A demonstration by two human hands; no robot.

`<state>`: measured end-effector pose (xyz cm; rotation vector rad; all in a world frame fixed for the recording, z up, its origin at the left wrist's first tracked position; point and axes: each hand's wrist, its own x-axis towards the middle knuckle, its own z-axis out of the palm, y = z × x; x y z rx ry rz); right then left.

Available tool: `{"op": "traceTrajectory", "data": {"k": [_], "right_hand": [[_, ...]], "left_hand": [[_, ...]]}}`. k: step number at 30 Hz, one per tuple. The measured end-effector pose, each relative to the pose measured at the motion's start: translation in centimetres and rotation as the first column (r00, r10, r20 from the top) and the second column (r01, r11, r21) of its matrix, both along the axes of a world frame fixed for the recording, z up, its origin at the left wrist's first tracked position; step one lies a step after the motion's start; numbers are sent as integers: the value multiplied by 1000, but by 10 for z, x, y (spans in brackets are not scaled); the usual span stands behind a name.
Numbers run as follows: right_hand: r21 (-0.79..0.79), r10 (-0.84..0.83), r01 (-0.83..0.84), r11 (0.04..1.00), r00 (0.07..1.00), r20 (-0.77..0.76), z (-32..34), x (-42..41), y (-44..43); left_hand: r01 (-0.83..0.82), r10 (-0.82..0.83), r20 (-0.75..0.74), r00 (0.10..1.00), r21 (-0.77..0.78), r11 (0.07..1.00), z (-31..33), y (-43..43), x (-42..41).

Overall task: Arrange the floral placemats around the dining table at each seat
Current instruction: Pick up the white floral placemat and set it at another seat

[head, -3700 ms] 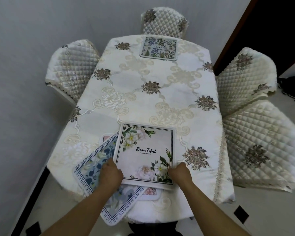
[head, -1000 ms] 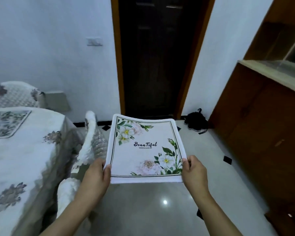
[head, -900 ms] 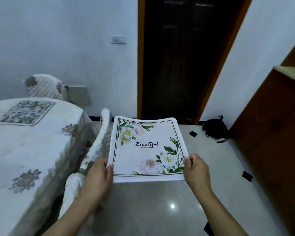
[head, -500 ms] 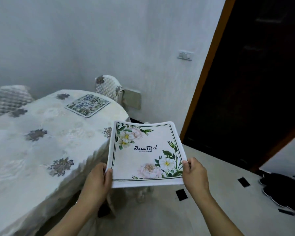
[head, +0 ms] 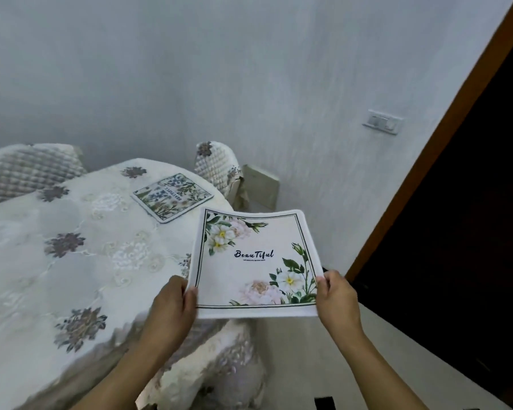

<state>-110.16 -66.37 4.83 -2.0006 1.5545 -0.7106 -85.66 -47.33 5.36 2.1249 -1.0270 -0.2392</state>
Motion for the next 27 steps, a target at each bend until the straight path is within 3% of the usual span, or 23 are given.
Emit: {"op": "traceTrajectory", "data": {"k": [6, 15, 19, 27], "right_hand": [[36, 338, -340, 940, 940, 49, -18, 91, -92], [42, 689, -689, 724, 725, 8, -31, 227, -118], [47, 737, -736, 675, 676, 8, -42, 275, -110], [98, 727, -722, 685, 686, -30, -85, 351, -98]], "left_hand": [[-334, 334, 12, 943, 54, 941, -11, -23, 20], [-661, 664, -6, 748, 90, 745, -25, -2, 42], [-703, 707, -35, 707, 70, 707, -38, 6, 69], [-700, 707, -94, 701, 104, 707, -77, 12, 148]]}}
